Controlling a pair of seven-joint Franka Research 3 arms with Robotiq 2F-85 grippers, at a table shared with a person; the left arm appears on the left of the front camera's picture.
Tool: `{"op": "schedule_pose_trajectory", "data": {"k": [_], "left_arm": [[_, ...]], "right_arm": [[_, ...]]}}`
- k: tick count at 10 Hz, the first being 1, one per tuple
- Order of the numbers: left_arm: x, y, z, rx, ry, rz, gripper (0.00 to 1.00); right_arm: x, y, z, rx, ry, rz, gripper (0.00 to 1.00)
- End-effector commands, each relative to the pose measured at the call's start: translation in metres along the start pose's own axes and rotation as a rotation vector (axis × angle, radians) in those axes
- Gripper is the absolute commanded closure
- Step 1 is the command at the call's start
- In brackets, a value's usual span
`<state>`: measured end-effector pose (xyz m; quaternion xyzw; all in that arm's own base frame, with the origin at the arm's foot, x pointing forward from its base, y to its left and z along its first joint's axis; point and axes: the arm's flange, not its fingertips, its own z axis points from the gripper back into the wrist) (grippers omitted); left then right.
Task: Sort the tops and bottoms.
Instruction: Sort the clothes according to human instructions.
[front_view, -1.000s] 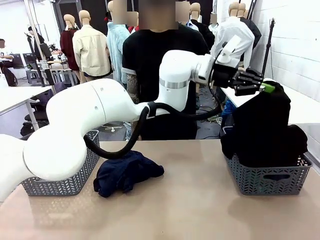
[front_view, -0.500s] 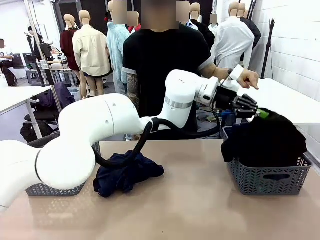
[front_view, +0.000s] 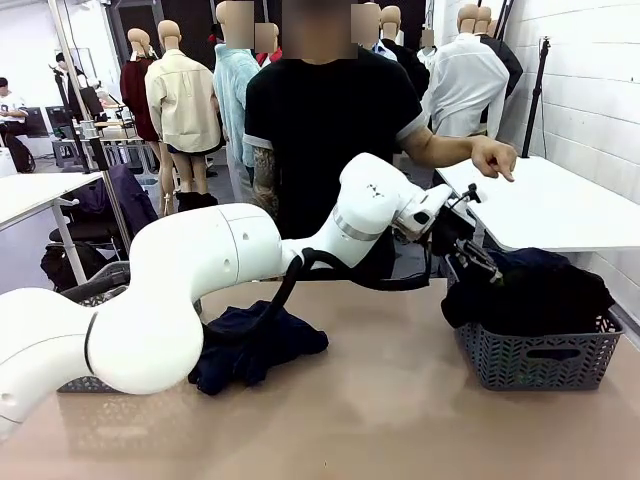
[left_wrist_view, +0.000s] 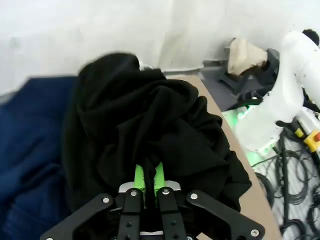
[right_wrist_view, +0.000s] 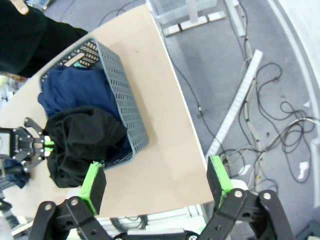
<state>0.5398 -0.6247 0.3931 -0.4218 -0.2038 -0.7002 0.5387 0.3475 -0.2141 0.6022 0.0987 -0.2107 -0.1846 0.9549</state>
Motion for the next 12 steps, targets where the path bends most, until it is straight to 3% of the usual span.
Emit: {"op": "schedule_pose_trajectory", "data": {"k": [1, 4, 5, 8, 10, 12], "left_arm": [[0.114, 0.229, -0.053, -0.085, 0.085, 0.072, 1.0], [0.138, 0.211, -0.046, -0.114, 0.102, 0.091, 1.0], [0.145, 0.206, -0.043, -0.118, 0.112, 0.096, 0.9], [0.164, 0.188, -0.037, -0.117, 0.203, 0.089, 0.35], [0.18, 0.179, -0.024, -0.101, 0.187, 0.044, 0.0], [0.199, 0.166, -0.006, -0.071, 0.192, 0.0, 0.0]], "right_arm": [[0.0, -0.001, 0.001, -0.015, 0.009, 0.015, 0.0], [0.0, -0.001, 0.001, -0.015, 0.009, 0.015, 0.0], [0.0, -0.001, 0.001, -0.015, 0.009, 0.015, 0.0], [0.0, -0.001, 0.001, -0.015, 0.009, 0.015, 0.0], [0.0, -0.001, 0.001, -0.015, 0.009, 0.015, 0.0], [0.0, -0.001, 0.001, -0.015, 0.009, 0.015, 0.0]]}}
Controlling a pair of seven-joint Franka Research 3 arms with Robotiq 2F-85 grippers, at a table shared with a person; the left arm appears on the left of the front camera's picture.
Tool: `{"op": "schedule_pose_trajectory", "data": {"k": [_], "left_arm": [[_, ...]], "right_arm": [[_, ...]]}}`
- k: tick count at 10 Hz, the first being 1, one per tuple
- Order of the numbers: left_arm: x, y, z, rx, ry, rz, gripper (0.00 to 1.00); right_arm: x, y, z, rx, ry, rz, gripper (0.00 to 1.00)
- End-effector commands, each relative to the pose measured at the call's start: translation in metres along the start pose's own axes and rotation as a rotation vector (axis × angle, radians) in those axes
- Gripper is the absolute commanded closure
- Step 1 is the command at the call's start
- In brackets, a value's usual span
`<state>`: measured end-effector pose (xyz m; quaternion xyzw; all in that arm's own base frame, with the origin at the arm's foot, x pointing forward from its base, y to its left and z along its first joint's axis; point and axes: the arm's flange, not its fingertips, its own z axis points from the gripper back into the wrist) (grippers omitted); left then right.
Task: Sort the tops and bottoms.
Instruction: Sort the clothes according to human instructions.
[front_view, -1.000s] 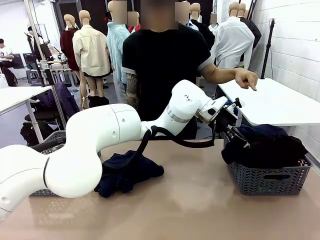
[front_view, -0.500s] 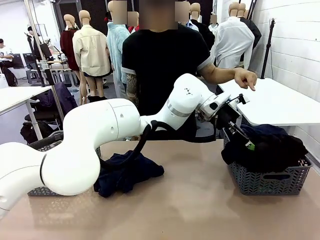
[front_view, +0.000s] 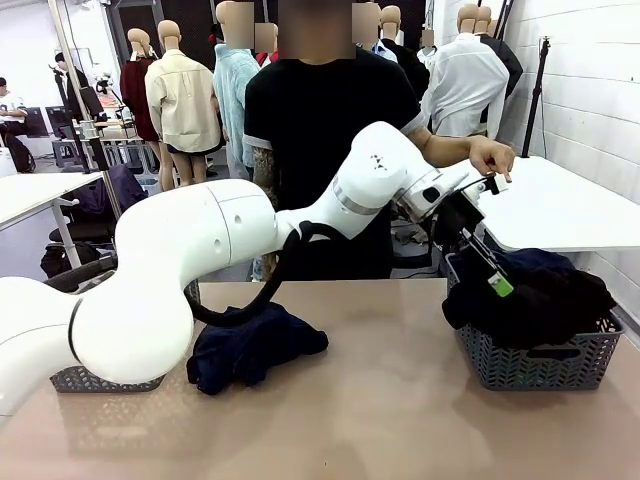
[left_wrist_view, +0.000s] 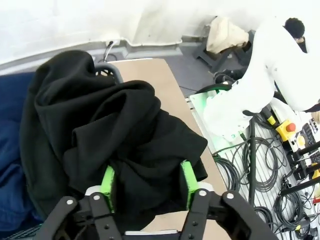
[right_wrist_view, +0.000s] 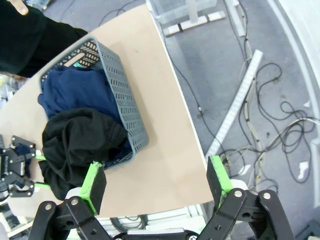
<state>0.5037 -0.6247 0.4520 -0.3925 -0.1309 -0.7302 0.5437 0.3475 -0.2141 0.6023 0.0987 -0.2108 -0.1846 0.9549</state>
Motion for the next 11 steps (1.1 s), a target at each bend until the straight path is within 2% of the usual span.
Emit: {"op": "schedule_pose_trajectory", "data": {"k": [1, 4, 5, 7, 10, 11], "left_arm": [[0.159, 0.2, 0.024, 0.018, 0.064, 0.006, 0.0], [0.159, 0.18, 0.06, 0.08, 0.134, 0.051, 0.0], [0.156, 0.164, 0.079, 0.138, 0.131, 0.057, 0.0], [0.137, 0.111, 0.11, 0.268, 0.226, 0.121, 0.0], [0.082, 0.001, 0.163, 0.592, 0.276, 0.232, 0.0], [0.049, -0.038, 0.179, 0.8, 0.275, 0.336, 0.0]], "right_arm": [[0.0, -0.001, 0.001, -0.015, 0.009, 0.015, 0.0], [0.0, -0.001, 0.001, -0.015, 0.009, 0.015, 0.0], [0.0, -0.001, 0.001, -0.015, 0.009, 0.015, 0.0], [0.0, -0.001, 0.001, -0.015, 0.009, 0.015, 0.0], [0.0, -0.001, 0.001, -0.015, 0.009, 0.015, 0.0], [0.0, -0.001, 0.001, -0.015, 0.009, 0.015, 0.0]]}}
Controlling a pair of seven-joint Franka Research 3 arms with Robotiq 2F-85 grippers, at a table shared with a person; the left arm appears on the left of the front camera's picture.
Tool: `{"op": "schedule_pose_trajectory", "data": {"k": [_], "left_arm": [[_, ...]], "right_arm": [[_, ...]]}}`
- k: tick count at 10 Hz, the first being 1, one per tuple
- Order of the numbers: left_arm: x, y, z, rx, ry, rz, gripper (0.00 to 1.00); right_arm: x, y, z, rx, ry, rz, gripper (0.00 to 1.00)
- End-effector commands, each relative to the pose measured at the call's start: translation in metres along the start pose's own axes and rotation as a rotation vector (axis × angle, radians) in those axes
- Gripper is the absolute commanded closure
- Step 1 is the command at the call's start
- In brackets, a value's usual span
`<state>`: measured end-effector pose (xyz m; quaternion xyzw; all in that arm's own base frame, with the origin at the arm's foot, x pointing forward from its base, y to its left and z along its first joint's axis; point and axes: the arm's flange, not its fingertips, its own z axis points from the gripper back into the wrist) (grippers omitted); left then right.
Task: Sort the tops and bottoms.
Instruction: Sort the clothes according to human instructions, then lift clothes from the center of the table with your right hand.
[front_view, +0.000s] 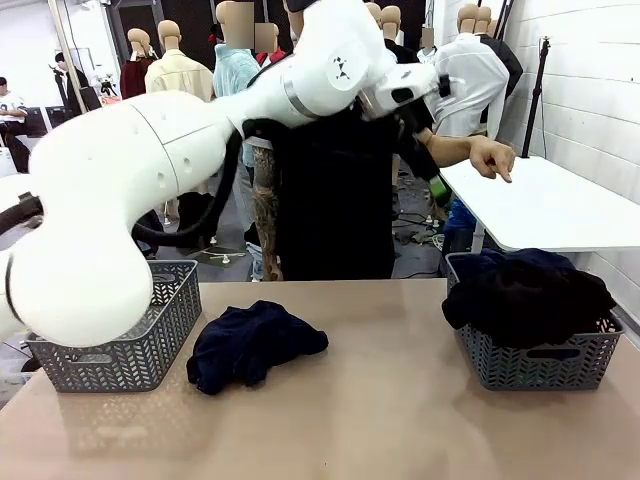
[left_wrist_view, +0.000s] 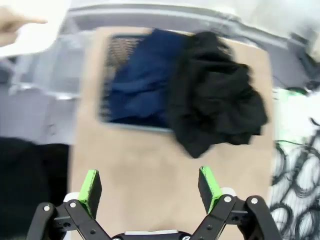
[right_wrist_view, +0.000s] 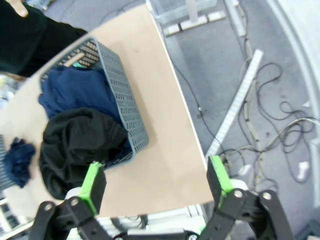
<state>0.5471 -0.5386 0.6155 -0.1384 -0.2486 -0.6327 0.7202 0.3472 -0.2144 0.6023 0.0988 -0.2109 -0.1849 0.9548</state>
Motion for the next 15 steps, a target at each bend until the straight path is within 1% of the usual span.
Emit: {"op": "schedule_pose_trajectory", "data": {"k": [1, 2, 3, 4, 5, 12, 13, 15], "left_arm": [[-0.053, -0.014, 0.005, 0.203, 0.115, 0.28, 0.0], [-0.091, -0.019, 0.01, 0.212, 0.166, 0.429, 0.0], [-0.124, -0.027, 0.017, 0.254, 0.209, 0.505, 0.0], [-0.139, -0.039, 0.016, 0.238, 0.17, 0.493, 0.0], [-0.037, 0.045, 0.018, 0.254, 0.15, 0.386, 0.0], [-0.036, 0.043, 0.017, 0.248, 0.155, 0.4, 0.0], [-0.07, 0.053, 0.024, 0.31, 0.207, 0.432, 0.0], [-0.169, 0.063, 0.059, 0.437, 0.256, 0.645, 0.0]], "right_arm": [[0.0, -0.001, 0.0, -0.016, 0.009, 0.016, 0.0], [0.0, -0.001, 0.0, -0.016, 0.009, 0.016, 0.0], [0.0, -0.001, 0.0, -0.016, 0.009, 0.016, 0.0], [0.0, -0.001, 0.0, -0.016, 0.009, 0.016, 0.0], [0.0, -0.001, 0.0, -0.016, 0.009, 0.016, 0.0], [0.0, -0.001, 0.0, -0.016, 0.009, 0.016, 0.0], [0.0, -0.001, 0.0, -0.016, 0.009, 0.016, 0.0], [0.0, -0.001, 0.0, -0.016, 0.009, 0.016, 0.0]]}}
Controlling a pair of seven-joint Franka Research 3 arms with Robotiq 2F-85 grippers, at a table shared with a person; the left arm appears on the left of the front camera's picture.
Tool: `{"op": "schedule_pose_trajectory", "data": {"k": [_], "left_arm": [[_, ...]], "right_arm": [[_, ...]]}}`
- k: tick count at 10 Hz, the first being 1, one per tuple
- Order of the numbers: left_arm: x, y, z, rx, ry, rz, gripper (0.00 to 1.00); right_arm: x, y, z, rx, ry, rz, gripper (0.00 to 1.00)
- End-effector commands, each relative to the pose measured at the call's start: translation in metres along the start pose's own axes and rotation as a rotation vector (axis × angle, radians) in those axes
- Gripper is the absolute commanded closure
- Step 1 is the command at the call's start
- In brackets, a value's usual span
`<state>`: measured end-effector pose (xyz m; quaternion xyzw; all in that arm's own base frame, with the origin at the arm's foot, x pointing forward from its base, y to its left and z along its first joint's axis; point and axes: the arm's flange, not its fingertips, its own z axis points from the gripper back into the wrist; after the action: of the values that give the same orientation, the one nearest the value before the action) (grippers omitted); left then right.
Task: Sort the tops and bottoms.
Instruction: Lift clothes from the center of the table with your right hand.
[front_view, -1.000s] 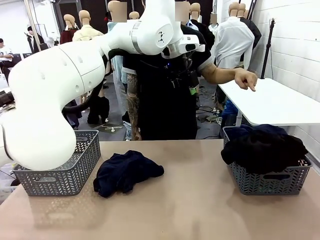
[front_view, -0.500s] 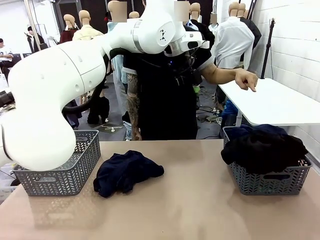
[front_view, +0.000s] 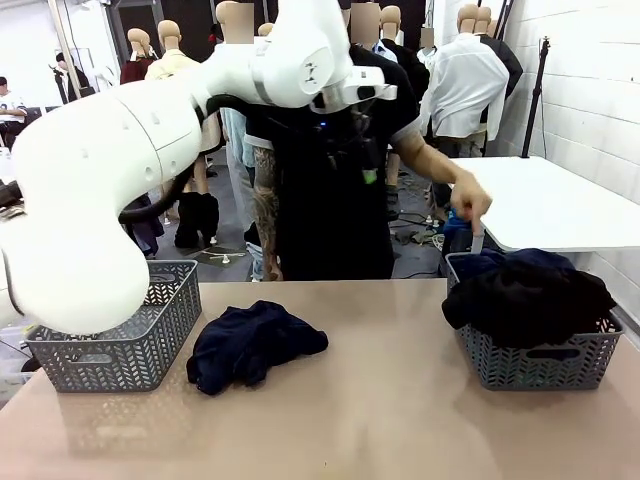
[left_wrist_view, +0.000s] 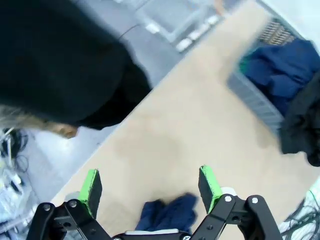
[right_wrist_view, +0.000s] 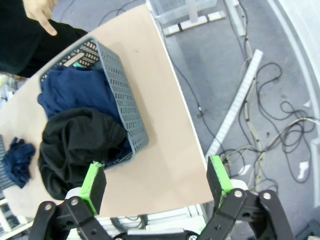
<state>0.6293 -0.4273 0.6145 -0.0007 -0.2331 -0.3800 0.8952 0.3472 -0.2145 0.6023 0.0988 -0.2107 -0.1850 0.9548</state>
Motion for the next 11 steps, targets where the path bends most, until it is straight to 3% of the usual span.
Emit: {"op": "schedule_pose_trajectory", "data": {"k": [1, 3, 5, 6, 7, 9, 10, 11], "left_arm": [[-0.129, 0.042, 0.007, 0.183, 0.029, 0.232, 0.0], [-0.227, 0.085, 0.02, 0.262, 0.104, 0.467, 0.0], [-0.327, 0.106, 0.039, 0.315, 0.065, 0.691, 0.0], [-0.373, 0.106, 0.045, 0.331, 0.04, 0.688, 0.0], [-0.42, 0.105, 0.046, 0.227, 0.072, 0.65, 0.0], [-0.476, 0.112, 0.034, 0.112, 0.385, 0.695, 0.0], [-0.463, 0.113, 0.039, 0.164, 0.377, 0.639, 0.0], [-0.184, 0.208, 0.052, 0.199, 0.25, 0.698, 0.0]], "right_arm": [[0.0, -0.001, 0.0, -0.015, 0.009, 0.016, 0.0], [0.0, -0.001, 0.0, -0.015, 0.009, 0.016, 0.0], [0.0, -0.001, 0.0, -0.015, 0.009, 0.016, 0.0], [0.0, -0.001, 0.0, -0.015, 0.009, 0.016, 0.0], [0.0, -0.001, 0.0, -0.015, 0.009, 0.016, 0.0], [0.0, -0.001, 0.0, -0.015, 0.009, 0.016, 0.0], [0.0, -0.001, 0.0, -0.015, 0.009, 0.016, 0.0], [0.0, -0.001, 0.0, -0.015, 0.009, 0.016, 0.0]]}}
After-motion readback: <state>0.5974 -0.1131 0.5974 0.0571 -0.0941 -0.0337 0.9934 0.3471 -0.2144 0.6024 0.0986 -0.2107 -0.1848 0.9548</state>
